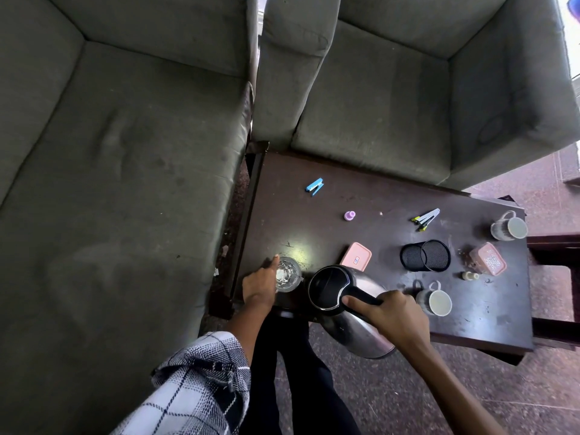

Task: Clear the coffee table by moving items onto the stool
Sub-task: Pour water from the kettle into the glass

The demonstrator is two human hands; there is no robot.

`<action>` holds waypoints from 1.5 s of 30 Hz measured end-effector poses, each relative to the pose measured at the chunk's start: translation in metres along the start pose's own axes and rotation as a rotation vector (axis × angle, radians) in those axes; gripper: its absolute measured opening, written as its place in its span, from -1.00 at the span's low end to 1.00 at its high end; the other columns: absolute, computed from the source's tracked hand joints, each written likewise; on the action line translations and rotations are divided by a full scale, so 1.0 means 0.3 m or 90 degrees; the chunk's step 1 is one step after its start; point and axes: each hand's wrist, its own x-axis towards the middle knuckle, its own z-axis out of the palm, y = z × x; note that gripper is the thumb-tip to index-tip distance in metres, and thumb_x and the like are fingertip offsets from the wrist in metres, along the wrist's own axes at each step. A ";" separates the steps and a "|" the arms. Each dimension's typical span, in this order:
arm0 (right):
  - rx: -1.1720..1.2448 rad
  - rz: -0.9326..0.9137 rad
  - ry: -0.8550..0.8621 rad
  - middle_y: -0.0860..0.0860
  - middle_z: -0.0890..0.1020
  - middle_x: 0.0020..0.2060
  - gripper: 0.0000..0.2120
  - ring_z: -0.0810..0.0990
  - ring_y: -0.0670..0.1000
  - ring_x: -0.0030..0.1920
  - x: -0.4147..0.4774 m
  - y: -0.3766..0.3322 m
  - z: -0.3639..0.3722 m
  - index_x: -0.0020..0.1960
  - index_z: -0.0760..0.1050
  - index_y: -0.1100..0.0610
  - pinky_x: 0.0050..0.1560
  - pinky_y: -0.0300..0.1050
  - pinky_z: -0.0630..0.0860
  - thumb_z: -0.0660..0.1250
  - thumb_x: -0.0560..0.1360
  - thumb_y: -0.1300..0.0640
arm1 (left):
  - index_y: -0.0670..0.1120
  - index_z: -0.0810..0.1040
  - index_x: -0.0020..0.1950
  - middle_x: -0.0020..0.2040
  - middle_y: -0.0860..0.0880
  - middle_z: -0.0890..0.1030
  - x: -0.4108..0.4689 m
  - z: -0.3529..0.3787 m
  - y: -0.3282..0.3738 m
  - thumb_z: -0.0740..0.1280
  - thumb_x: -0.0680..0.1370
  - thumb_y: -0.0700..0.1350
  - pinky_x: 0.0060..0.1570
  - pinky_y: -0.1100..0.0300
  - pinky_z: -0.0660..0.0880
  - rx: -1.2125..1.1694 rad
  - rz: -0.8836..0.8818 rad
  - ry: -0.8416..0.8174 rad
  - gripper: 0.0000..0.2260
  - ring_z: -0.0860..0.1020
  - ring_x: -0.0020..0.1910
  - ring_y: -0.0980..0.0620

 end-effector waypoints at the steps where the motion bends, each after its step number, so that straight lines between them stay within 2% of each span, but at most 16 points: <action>1: 0.000 -0.002 0.000 -0.02 0.44 -0.56 -0.27 0.49 0.08 -0.41 -0.001 0.000 0.000 -0.47 0.40 0.21 -0.38 -0.17 0.33 0.26 0.17 -0.52 | 0.11 0.04 0.51 0.13 -0.10 0.63 0.000 0.000 0.000 0.23 0.57 -0.21 -0.03 0.10 0.51 0.000 0.000 0.000 -0.41 0.61 0.07 -0.10; 13: -0.005 -0.006 0.000 -0.01 0.42 -0.56 -0.29 0.48 0.10 -0.39 -0.004 0.002 -0.003 -0.52 0.34 0.19 -0.38 -0.15 0.30 0.28 0.18 -0.50 | 0.11 0.04 0.51 0.13 -0.10 0.63 0.000 0.001 0.003 0.24 0.57 -0.22 -0.05 0.11 0.51 -0.003 -0.003 0.003 -0.40 0.62 0.06 -0.09; 22: -0.006 0.001 0.006 0.01 0.47 -0.51 -0.26 0.50 0.11 -0.37 -0.002 0.005 0.003 -0.41 0.48 0.23 -0.35 -0.16 0.33 0.27 0.17 -0.52 | 0.10 0.03 0.51 0.14 -0.11 0.62 0.002 0.004 0.003 0.18 0.57 -0.28 -0.01 0.09 0.51 0.001 -0.003 -0.005 -0.39 0.61 0.09 -0.11; 32: -0.011 0.000 -0.003 0.00 0.45 -0.53 -0.29 0.53 0.11 -0.36 -0.001 -0.001 -0.004 -0.49 0.38 0.19 -0.36 -0.17 0.33 0.26 0.16 -0.52 | 0.08 0.03 0.51 0.14 -0.09 0.62 0.002 0.003 0.006 0.20 0.57 -0.24 -0.01 0.10 0.50 0.011 -0.001 0.003 -0.41 0.61 0.09 -0.09; 38: -0.020 -0.003 0.002 0.03 0.48 -0.48 -0.29 0.50 0.11 -0.37 -0.001 -0.003 -0.002 -0.49 0.38 0.18 -0.34 -0.17 0.35 0.26 0.16 -0.53 | 0.10 0.03 0.51 0.14 -0.09 0.62 0.001 0.004 0.004 0.21 0.57 -0.24 -0.02 0.11 0.51 0.011 -0.006 0.000 -0.40 0.61 0.09 -0.08; 45: -0.021 -0.006 0.004 0.04 0.48 -0.47 -0.30 0.57 0.15 -0.31 -0.002 -0.005 -0.007 -0.47 0.40 0.17 -0.33 -0.16 0.35 0.26 0.16 -0.53 | 0.10 0.03 0.51 0.14 -0.09 0.62 0.003 0.006 0.003 0.22 0.57 -0.24 -0.02 0.10 0.51 0.013 -0.002 0.000 -0.39 0.61 0.08 -0.09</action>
